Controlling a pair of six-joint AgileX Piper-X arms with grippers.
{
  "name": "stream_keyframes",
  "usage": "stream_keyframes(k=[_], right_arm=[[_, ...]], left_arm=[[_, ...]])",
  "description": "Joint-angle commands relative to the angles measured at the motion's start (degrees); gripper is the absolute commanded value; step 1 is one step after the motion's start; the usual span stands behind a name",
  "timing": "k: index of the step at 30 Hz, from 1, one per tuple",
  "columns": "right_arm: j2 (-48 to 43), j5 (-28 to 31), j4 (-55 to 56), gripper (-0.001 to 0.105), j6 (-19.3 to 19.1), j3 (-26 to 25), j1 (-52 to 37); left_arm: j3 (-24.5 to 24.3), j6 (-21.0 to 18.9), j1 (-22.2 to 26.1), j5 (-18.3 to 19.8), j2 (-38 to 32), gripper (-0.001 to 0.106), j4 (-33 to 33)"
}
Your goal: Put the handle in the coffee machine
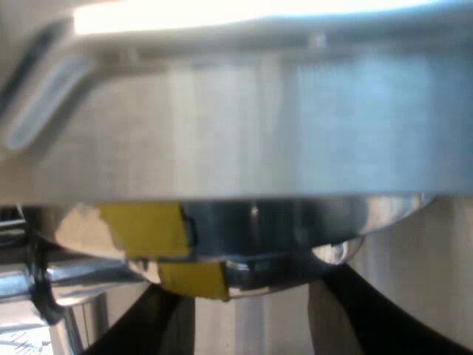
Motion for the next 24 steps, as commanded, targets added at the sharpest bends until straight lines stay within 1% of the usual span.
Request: stream_keyframes(k=[1, 2, 4, 6, 9, 11, 16, 18, 21, 24], right_arm=[[-2.17, -0.24, -6.03, 0.039, 0.0, -1.51, -0.1], [-2.17, -0.24, -6.03, 0.039, 0.0, -1.51, -0.1], [-2.17, -0.24, -6.03, 0.039, 0.0, -1.51, -0.1], [-2.17, -0.24, -6.03, 0.039, 0.0, -1.51, -0.1], [-2.17, -0.24, -6.03, 0.039, 0.0, -1.51, -0.1], [-2.17, -0.24, -6.03, 0.039, 0.0, -1.51, -0.1], [-2.17, -0.24, -6.03, 0.039, 0.0, -1.51, -0.1], [-2.17, -0.24, -6.03, 0.039, 0.0, -1.51, -0.1], [-2.17, -0.24, -6.03, 0.039, 0.0, -1.51, -0.1], [-2.17, -0.24, -6.03, 0.039, 0.0, -1.51, 0.01]], left_arm=[[-0.36, 1.64, -0.72, 0.0, -0.31, 0.001, 3.57], [-0.36, 1.85, -0.72, 0.15, -0.31, 0.001, 4.02], [-0.36, 2.11, -0.7, 2.95, -0.31, 0.001, 6.75], [-0.36, 2.1, -0.7, 4.0, -0.31, 0.001, 7.8], [-0.36, 2.1, -0.7, 4.25, -0.31, 0.001, 9.16], [-0.36, 2.1, -0.7, 4.78, -0.31, 0.001, 11.21], [-0.36, 2.88, -0.7, 9.9, -0.31, 0.001, 15.86], [-0.36, 2.88, -0.7, 10.63, -0.31, 0.001, 16.37], [-0.36, 2.78, -0.7, 10.65, -0.31, 0.001, 16.88], [0.56, 2.75, -1.1, 11.66, -0.31, 0.001, 18.09]])
